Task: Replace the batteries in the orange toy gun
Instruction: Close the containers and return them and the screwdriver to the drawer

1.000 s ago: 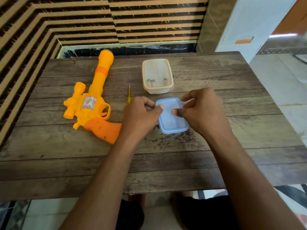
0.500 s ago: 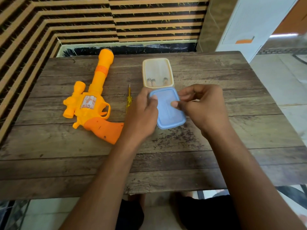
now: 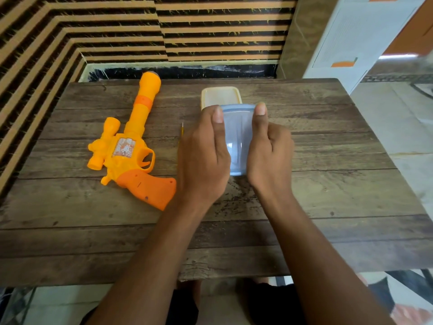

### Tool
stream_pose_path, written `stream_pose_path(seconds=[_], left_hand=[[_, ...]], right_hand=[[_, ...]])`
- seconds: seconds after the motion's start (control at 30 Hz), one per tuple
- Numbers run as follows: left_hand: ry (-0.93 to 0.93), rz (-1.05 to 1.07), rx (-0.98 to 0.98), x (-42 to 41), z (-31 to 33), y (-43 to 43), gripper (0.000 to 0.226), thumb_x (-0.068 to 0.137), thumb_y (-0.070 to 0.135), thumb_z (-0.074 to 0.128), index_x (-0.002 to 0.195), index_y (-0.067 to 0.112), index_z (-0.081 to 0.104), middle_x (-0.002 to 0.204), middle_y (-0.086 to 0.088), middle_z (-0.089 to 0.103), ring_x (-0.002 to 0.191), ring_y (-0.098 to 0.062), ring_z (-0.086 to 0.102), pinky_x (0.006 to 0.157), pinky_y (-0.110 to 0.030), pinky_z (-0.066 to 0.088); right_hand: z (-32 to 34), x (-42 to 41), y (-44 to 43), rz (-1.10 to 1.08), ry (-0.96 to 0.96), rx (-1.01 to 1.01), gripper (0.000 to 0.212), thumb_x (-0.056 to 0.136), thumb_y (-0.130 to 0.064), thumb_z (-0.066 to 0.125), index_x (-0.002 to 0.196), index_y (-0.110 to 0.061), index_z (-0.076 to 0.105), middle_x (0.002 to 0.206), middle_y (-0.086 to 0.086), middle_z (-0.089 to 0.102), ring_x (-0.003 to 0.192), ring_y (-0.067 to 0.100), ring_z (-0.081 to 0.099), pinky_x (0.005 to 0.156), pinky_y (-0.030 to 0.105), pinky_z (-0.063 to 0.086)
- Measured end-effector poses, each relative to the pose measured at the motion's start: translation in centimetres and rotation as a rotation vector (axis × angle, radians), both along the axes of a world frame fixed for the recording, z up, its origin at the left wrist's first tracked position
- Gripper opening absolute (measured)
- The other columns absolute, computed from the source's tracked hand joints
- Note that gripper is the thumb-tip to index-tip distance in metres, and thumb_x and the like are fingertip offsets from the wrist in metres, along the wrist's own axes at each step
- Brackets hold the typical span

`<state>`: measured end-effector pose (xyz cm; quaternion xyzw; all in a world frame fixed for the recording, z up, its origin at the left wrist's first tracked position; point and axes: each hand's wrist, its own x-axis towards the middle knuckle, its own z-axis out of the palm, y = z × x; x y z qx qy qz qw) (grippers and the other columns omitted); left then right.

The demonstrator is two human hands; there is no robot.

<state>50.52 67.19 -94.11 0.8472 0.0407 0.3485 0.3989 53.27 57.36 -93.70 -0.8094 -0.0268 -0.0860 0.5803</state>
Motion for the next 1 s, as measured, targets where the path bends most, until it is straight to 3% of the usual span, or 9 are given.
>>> stream_pose_path(seconds=[0.1,0.33,0.47,0.57,0.63,0.7,0.77,0.87,1.0], left_hand=[[0.022,-0.069,0.068,0.0,-0.5,0.5,0.029,0.111,0.025,0.031,0.092,0.017,0.052,0.065,0.013,0.04,0.056,-0.01,0.041,0.053,-0.02,0.027],[0.114,-0.112,-0.003,-0.4,-0.3,0.8,0.03,0.113,0.02,0.032,0.09,0.015,0.051,0.064,0.006,0.046,0.061,-0.011,0.051,0.053,-0.023,0.034],[0.193,-0.19,-0.091,-0.6,-0.5,1.9,0.032,0.113,0.026,0.034,0.088,0.015,0.052,0.072,0.002,0.053,0.066,-0.013,0.052,0.062,-0.041,0.043],[0.249,-0.074,-0.063,-0.6,-0.3,3.7,0.037,0.11,0.03,0.04,0.092,0.01,0.064,0.076,-0.001,0.066,0.072,-0.017,0.063,0.067,-0.043,0.051],[0.296,0.089,-0.006,0.1,0.2,5.7,0.022,0.105,0.02,0.051,0.093,0.011,0.067,0.086,-0.003,0.069,0.08,-0.019,0.063,0.069,-0.039,0.05],[0.44,0.192,0.135,1.6,0.6,8.0,0.015,0.102,0.014,0.055,0.093,0.01,0.066,0.09,-0.007,0.065,0.083,-0.023,0.058,0.061,-0.033,0.04],[0.62,0.149,0.247,3.3,1.4,9.5,0.024,0.104,0.019,0.057,0.083,0.007,0.063,0.076,-0.011,0.056,0.073,-0.031,0.058,0.054,-0.031,0.031],[0.817,0.005,0.313,4.4,2.3,9.8,0.054,0.101,0.034,0.064,0.059,0.011,0.041,0.053,-0.006,0.036,0.049,-0.023,0.04,0.052,-0.031,0.027],[0.934,-0.012,0.477,3.9,1.5,9.4,0.058,0.084,0.046,0.082,0.064,0.018,0.036,0.066,-0.007,0.043,0.059,-0.02,0.045,0.053,-0.033,0.029]], right_hand=[[0.1,0.1,0.0,-0.016,0.087,0.054,0.069,0.112,-0.05,0.032,0.048,-0.023,0.037,0.042,-0.009,0.047,0.039,0.002,0.043,0.045,0.023,0.036],[-0.2,0.2,0.8,-0.023,0.063,-0.032,0.068,0.112,-0.052,0.028,0.051,-0.023,0.039,0.049,-0.007,0.049,0.041,0.004,0.045,0.045,0.023,0.032],[-0.5,0.2,0.8,-0.029,0.068,-0.038,0.068,0.111,-0.053,0.029,0.052,-0.022,0.04,0.052,-0.004,0.051,0.048,0.012,0.05,0.052,0.028,0.033],[-0.6,0.1,0.2,-0.07,0.037,-0.044,0.066,0.112,-0.05,0.032,0.052,-0.023,0.037,0.051,-0.005,0.048,0.044,0.006,0.047,0.047,0.025,0.033],[-0.6,0.1,-0.5,-0.078,0.014,-0.03,0.066,0.112,-0.048,0.033,0.051,-0.024,0.033,0.047,-0.008,0.042,0.037,0.003,0.043,0.042,0.017,0.028],[-0.7,0.1,-1.0,-0.074,0.011,-0.032,0.065,0.112,-0.048,0.035,0.052,-0.024,0.031,0.047,-0.009,0.039,0.035,0.002,0.043,0.039,0.014,0.027],[-0.8,0.2,-1.5,-0.073,0.022,-0.033,0.065,0.111,-0.05,0.036,0.052,-0.023,0.03,0.047,-0.01,0.038,0.036,0.002,0.042,0.038,0.014,0.028],[-1.0,0.3,-1.9,-0.069,0.041,-0.03,0.065,0.109,-0.053,0.039,0.053,-0.022,0.03,0.047,-0.009,0.037,0.036,0.002,0.041,0.039,0.014,0.027],[-0.9,0.9,-1.7,-0.07,0.043,-0.057,0.066,0.107,-0.057,0.04,0.054,-0.02,0.03,0.049,-0.006,0.039,0.043,0.007,0.037,0.047,0.026,0.028]])
